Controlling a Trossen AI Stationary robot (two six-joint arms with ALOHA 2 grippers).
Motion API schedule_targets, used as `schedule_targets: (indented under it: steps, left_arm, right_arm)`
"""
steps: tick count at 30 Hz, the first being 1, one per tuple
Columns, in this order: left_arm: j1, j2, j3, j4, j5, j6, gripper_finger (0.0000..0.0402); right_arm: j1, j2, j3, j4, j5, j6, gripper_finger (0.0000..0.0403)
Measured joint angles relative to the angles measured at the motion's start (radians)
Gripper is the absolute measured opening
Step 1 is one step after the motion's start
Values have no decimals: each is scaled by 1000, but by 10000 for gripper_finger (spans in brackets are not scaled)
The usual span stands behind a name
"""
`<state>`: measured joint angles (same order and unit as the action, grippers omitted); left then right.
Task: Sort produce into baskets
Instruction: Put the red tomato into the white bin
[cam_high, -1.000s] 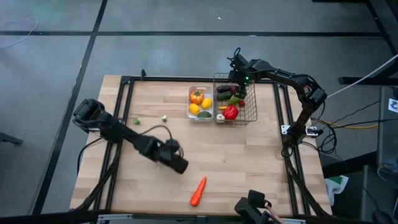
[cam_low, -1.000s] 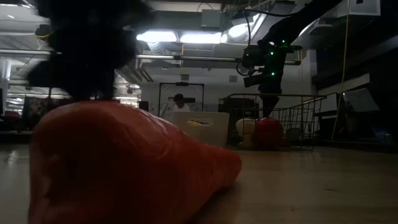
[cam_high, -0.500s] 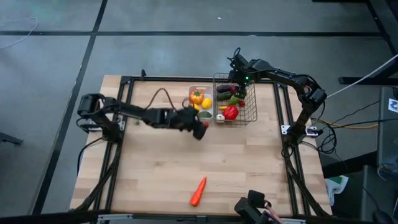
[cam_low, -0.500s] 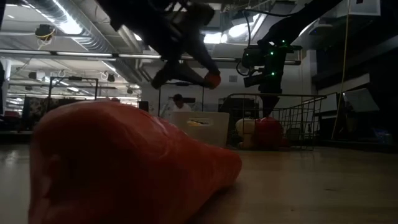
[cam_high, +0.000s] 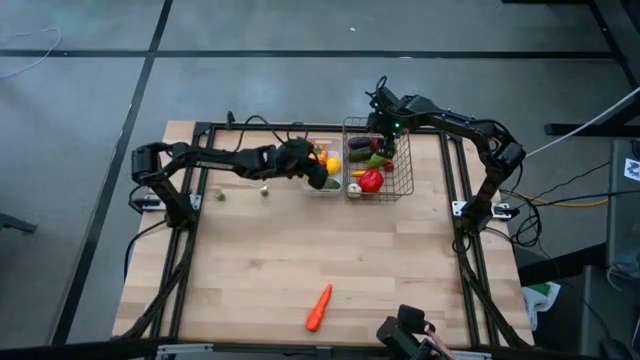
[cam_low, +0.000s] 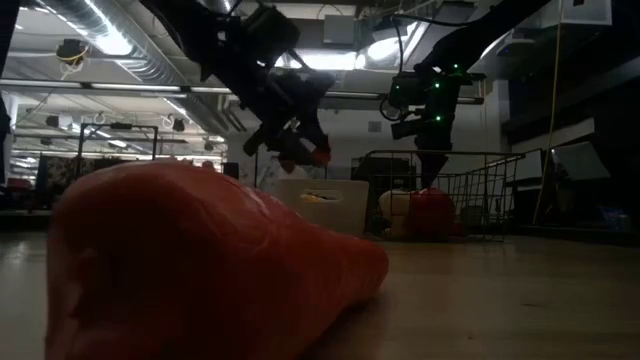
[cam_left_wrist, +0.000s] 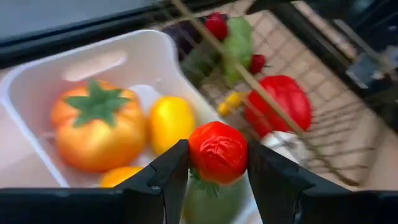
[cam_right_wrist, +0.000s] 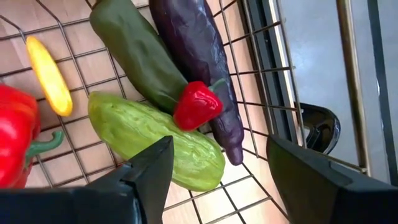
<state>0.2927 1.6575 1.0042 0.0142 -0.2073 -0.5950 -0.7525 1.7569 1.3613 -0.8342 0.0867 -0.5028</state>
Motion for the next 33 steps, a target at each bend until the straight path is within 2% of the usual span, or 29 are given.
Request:
schedule_targets:
  steps: [12, 26, 33]
  left_arm:
    - [48, 23, 0, -2, 13, 126, 153]
    - [89, 23, 0, -2, 12, 124, 153]
    - [87, 23, 0, -3, 12, 177, 154]
  right_arm:
    - [0, 0, 0, 3, 0, 0, 255]
    - [0, 0, 0, 3, 0, 0, 255]
    - [0, 0, 0, 3, -1, 0, 255]
